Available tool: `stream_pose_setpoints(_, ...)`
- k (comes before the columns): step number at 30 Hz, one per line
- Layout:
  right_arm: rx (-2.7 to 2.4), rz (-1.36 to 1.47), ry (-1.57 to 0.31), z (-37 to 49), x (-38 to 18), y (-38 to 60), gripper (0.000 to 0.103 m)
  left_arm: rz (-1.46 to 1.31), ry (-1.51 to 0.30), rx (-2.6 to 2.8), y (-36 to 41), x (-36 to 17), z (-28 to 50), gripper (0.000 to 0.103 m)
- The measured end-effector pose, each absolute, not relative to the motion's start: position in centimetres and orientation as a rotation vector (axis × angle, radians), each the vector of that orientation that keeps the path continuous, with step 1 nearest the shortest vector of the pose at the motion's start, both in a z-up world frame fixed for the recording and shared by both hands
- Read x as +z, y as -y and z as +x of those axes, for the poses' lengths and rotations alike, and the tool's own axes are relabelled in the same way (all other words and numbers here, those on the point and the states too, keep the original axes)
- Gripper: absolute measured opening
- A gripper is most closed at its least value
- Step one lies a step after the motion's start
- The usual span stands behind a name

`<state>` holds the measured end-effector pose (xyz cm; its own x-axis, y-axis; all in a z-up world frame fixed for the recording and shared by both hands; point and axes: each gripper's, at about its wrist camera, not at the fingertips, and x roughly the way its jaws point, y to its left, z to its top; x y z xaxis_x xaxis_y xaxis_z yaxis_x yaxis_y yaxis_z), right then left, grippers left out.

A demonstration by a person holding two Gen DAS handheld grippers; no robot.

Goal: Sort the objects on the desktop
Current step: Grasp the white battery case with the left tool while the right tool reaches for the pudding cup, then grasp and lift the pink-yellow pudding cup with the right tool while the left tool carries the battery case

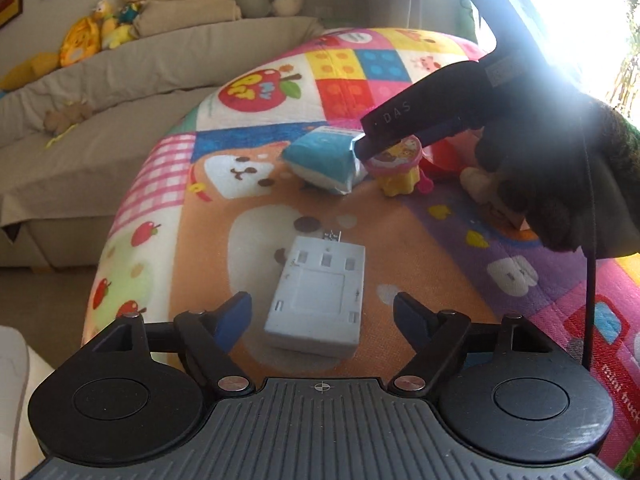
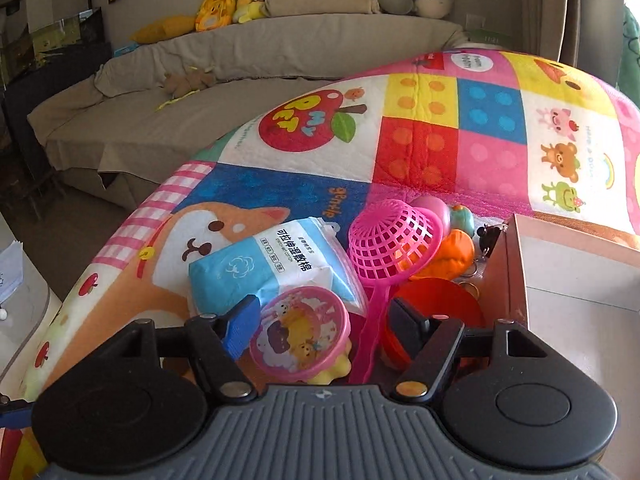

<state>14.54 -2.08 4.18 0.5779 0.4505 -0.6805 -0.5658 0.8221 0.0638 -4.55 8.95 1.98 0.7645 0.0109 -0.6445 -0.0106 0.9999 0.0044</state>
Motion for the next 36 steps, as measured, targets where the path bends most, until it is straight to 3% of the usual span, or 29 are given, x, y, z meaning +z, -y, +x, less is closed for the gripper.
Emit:
stream_pose_setpoints(3, 0.64, -0.186, -0.751, 13.4, 4.5, 2.4, 0.039, -0.008, -0.718, -0.012, -8.2, 1.6, -4.4, 0.084)
stream_pose_setpoints(7, 0.655, -0.197, -0.727, 12.1, 5.2, 3.8, 0.031, -0.051, -0.735, -0.074, -7.2, 1.7, -4.5, 0.086)
stream_pose_setpoints(8, 0.647, -0.197, -0.714, 11.8, 5.4, 4.1, 0.033, -0.083, -0.743, -0.12, -6.9, 1.8, -4.4, 0.087)
stream_pose_setpoints(12, 0.632, -0.2, -0.702, 11.8, 5.4, 4.5, 0.063, -0.136, -0.739, -0.293, -5.1, 2.2, -4.9, 0.088)
stream_pose_setpoints(18, 0.64, -0.231, -0.791, 12.1, 3.7, 3.2, 0.078, -0.068, -0.741, -0.239, -4.9, 2.0, -5.7, 0.095)
stream_pose_setpoints(23, 0.68, -0.192, -0.79, 10.0, 3.2, 4.5, 0.078, -0.038, -0.716, -0.183, -6.6, 2.3, -6.5, 0.098)
stream_pose_setpoints(32, 0.672, -0.197, -0.757, 9.3, 2.1, 4.0, 0.076, -0.028, -0.732, -0.133, -6.4, 1.8, -5.8, 0.1)
stream_pose_setpoints(36, 0.686, -0.204, -0.766, 8.7, 2.5, 3.9, 0.049, 0.003, -0.719, -0.117, -6.4, 2.1, -6.1, 0.1)
